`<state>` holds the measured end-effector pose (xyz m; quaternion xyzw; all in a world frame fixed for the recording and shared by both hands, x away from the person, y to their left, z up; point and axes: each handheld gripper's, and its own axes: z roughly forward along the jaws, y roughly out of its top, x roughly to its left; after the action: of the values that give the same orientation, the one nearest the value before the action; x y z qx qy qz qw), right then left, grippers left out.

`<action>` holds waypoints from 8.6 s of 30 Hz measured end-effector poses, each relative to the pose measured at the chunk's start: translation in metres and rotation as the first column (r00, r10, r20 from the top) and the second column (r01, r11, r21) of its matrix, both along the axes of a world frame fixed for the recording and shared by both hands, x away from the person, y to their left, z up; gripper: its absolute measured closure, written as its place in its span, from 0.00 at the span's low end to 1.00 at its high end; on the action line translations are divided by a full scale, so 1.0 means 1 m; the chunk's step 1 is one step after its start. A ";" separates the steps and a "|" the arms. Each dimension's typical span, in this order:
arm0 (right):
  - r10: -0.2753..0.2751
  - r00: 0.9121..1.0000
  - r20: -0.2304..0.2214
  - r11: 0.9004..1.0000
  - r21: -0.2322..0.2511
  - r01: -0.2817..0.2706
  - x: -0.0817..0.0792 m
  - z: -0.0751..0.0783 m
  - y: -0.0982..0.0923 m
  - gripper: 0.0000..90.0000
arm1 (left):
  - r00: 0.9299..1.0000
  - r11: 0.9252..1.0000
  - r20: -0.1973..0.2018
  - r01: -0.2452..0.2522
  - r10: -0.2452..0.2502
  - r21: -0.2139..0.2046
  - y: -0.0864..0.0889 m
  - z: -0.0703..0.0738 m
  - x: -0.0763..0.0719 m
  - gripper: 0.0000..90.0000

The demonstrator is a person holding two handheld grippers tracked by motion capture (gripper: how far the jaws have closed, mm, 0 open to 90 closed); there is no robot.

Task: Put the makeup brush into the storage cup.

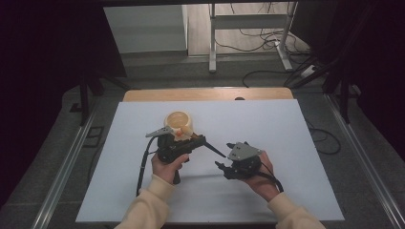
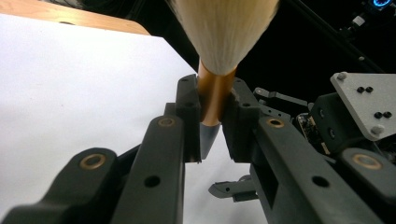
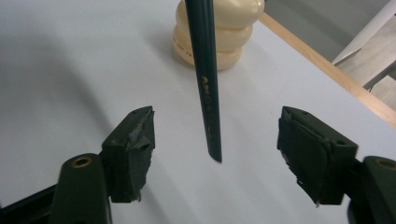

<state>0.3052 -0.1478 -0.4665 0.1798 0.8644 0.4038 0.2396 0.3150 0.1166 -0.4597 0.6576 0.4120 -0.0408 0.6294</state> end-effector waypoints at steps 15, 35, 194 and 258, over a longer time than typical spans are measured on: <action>-0.049 0.998 -0.036 0.999 0.005 0.049 0.004 -0.004 -0.020 0.25 | 0.999 1.000 0.028 -0.025 0.025 0.015 0.007 0.006 0.003 0.87; -0.110 0.992 -0.070 0.994 0.010 0.111 0.003 -0.002 -0.049 0.22 | 0.997 0.997 0.065 -0.047 0.044 0.054 0.009 0.021 0.003 0.87; -0.239 0.950 -0.199 0.971 -0.043 0.235 -0.019 -0.016 -0.129 0.17 | 0.973 0.888 0.015 -0.215 0.229 0.407 0.075 0.023 0.091 0.87; -0.236 0.951 -0.202 0.972 -0.037 0.233 -0.018 -0.016 -0.129 0.16 | 0.977 0.839 0.071 -0.207 0.199 0.503 0.134 -0.013 -0.062 0.23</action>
<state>0.2870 -0.2765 -0.4827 0.3203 0.8595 0.3464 0.1966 0.2531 0.2505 -0.4729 0.7529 0.4703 0.1413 0.4382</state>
